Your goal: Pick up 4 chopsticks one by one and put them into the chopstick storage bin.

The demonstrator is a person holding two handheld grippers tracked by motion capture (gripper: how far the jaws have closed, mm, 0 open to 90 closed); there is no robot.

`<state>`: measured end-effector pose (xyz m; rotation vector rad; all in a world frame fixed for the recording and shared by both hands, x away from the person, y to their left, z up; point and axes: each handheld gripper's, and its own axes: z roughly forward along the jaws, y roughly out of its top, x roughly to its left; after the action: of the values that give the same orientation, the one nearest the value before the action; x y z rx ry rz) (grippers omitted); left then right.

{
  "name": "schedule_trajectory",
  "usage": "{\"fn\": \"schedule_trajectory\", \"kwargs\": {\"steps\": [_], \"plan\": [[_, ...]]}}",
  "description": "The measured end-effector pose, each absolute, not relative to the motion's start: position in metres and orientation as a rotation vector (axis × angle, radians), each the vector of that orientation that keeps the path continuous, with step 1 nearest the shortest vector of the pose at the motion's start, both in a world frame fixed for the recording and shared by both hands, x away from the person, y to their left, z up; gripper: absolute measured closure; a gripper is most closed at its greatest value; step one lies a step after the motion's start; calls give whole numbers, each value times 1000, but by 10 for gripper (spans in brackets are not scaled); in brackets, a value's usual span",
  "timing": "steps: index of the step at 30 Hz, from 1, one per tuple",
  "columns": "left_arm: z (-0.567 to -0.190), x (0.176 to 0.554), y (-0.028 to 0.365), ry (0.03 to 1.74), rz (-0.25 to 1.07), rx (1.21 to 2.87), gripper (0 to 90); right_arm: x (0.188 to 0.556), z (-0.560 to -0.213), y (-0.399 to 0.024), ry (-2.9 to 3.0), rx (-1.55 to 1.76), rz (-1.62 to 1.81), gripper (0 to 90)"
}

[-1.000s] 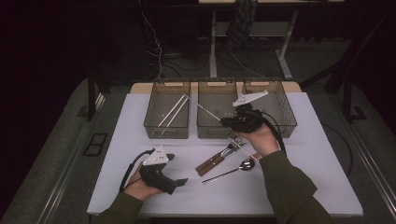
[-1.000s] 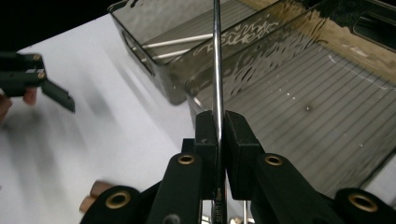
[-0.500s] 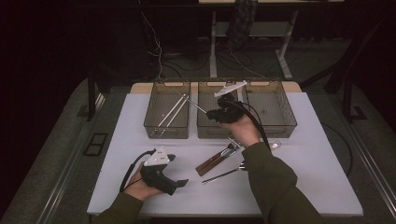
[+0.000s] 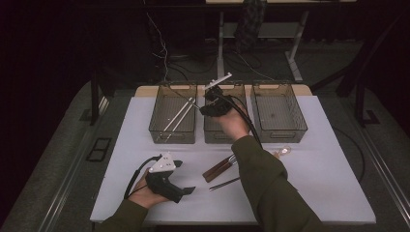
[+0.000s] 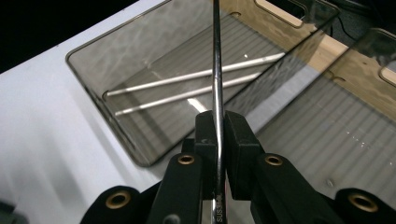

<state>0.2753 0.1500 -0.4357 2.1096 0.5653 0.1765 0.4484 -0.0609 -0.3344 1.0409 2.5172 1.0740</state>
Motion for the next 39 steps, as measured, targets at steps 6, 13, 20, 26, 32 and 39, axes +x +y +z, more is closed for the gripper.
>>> {"fn": "schedule_trajectory", "kwargs": {"steps": [6, 13, 20, 26, 32, 39], "plan": [[-436, 275, 150, 563, 173, 2113, 0, 464, -340, -41, 2524, 1081, 1039, 838], [-436, 275, 149, 560, 170, 2116, 0, 481, -349, -20, 2538, 1117, 998, 838], [-436, 275, 149, 552, 163, 2115, 0, 495, -358, -5, 2526, 1183, 969, 838], [-437, 275, 147, 547, 161, 2121, 0, 498, -365, 2, 2523, 1215, 948, 837], [-437, 275, 147, 544, 159, 2128, 0, 498, -367, 7, 2525, 1215, 934, 837], [-437, 275, 146, 543, 156, 2128, 0, 498, -369, 11, 2526, 1219, 932, 837]]}}
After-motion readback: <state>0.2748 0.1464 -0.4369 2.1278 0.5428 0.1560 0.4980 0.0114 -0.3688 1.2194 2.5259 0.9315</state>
